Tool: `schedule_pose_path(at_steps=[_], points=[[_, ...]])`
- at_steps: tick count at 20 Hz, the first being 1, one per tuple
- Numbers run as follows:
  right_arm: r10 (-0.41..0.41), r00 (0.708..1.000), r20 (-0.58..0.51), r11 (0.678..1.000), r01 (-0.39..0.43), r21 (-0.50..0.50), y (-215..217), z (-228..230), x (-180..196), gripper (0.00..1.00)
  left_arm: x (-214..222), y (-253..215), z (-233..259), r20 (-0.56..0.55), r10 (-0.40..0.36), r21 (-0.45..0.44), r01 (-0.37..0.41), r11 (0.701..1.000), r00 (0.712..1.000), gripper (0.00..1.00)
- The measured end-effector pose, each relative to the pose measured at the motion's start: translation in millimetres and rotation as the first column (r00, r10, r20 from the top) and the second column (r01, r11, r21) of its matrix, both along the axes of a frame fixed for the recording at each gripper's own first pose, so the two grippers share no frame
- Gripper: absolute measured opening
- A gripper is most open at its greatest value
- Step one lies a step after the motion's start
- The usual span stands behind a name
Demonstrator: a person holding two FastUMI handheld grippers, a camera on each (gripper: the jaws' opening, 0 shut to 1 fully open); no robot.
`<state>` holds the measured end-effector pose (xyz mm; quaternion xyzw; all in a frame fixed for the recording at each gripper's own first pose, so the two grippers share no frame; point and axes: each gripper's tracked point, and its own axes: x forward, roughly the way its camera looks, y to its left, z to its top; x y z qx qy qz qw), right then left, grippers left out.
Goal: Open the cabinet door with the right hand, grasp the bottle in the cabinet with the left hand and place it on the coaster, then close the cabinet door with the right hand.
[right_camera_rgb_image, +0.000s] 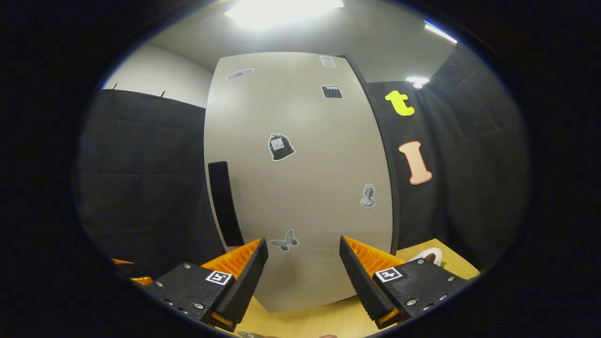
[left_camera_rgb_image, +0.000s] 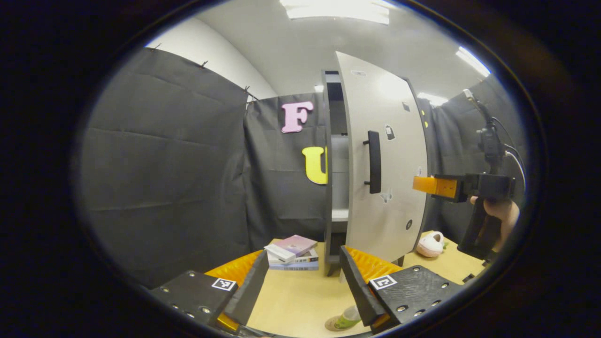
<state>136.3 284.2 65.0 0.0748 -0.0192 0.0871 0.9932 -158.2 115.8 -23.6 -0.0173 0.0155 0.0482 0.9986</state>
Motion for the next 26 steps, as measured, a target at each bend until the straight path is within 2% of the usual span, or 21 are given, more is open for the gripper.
schedule_pose_path(at_steps=[1, 2, 6, 7, 9, 10, 11, 15, 16, 19, 21, 23, 24, 25, 26], points=[[0.002, 1.000, -0.012, 1.000, -0.002, -0.010, 0, -5, 2, 0.95, 4, -1, -2, -0.006, 0.002, -0.001, -0.002, 1.000, 1.000, 0.87], [0.001, 1.000, -0.022, 1.000, -0.001, -0.019, -2, -9, 4, 0.95, 8, -4, -4, -0.023, -0.001, -0.005, 0.001, 1.000, 1.000, 0.91], [-0.007, 0.999, -0.046, 0.997, 0.004, -0.073, -4, -12, 6, 0.95, 33, -14, -6, -0.036, 0.006, -0.021, -0.007, 1.000, 0.999, 0.91], [-0.016, 0.999, -0.039, 0.996, 0.012, -0.093, -7, -10, 5, 0.95, 38, -17, -5, -0.039, -0.001, -0.017, 0.001, 1.000, 0.999, 0.87], [-0.024, 1.000, -0.019, 0.993, 0.021, -0.112, -8, -7, 3, 0.95, 50, -23, -5, -0.046, -0.023, -0.001, 0.023, 1.000, 0.999, 0.87], [-0.025, 1.000, -0.018, 0.993, 0.023, -0.114, -9, -9, 2, 0.95, 57, -25, -5, -0.050, -0.032, 0.011, 0.033, 0.999, 0.998, 0.83], [-0.027, 0.999, -0.023, 0.994, 0.025, -0.110, -9, -11, 3, 0.95, 62, -28, -3, -0.048, -0.038, 0.018, 0.039, 0.999, 0.998, 0.87], [-0.033, 0.999, -0.042, 0.995, 0.029, -0.091, -11, -14, 0, 0.95, 81, -46, 5, -0.040, -0.076, 0.031, 0.078, 0.997, 0.996, 0.87], [-0.033, 0.999, -0.040, 0.995, 0.029, -0.093, -11, -13, 0, 0.95, 85, -48, 8, -0.036, -0.076, 0.036, 0.077, 0.996, 0.996, 0.91], [-0.042, 0.999, -0.024, 0.994, 0.040, -0.100, -12, -10, -3, 0.95, 99, -62, 19, -0.017, -0.100, 0.038, 0.101, 0.994, 0.995, 0.91], [-0.058, 0.998, -0.015, 0.993, 0.056, -0.100, -14, -8, -3, 0.95, 109, -70, 28, 0.001, -0.108, 0.042, 0.108, 0.993, 0.994, 0.87], [-0.077, 0.997, -0.001, 0.992, 0.076, -0.105, -16, -6, -4, 0.95, 120, -79, 36, 0.019, -0.119, 0.053, 0.117, 0.992, 0.993, 0.91], [-0.086, 0.996, 0.008, 0.990, 0.086, -0.108, -17, -4, -5, 0.90, 124, -83, 39, 0.027, -0.122, 0.058, 0.120, 0.991, 0.992, 0.91], [-0.093, 0.996, 0.010, 0.989, 0.093, -0.111, -17, -4, -4, 0.95, 127, -87, 42, 0.037, -0.129, 0.059, 0.127, 0.990, 0.991, 0.91], [-0.102, 0.995, 0.009, 0.988, 0.103, -0.119, -18, -7, -4, 0.95, 128, -91, 44, 0.045, -0.135, 0.056, 0.132, 0.990, 0.990, 0.87]])
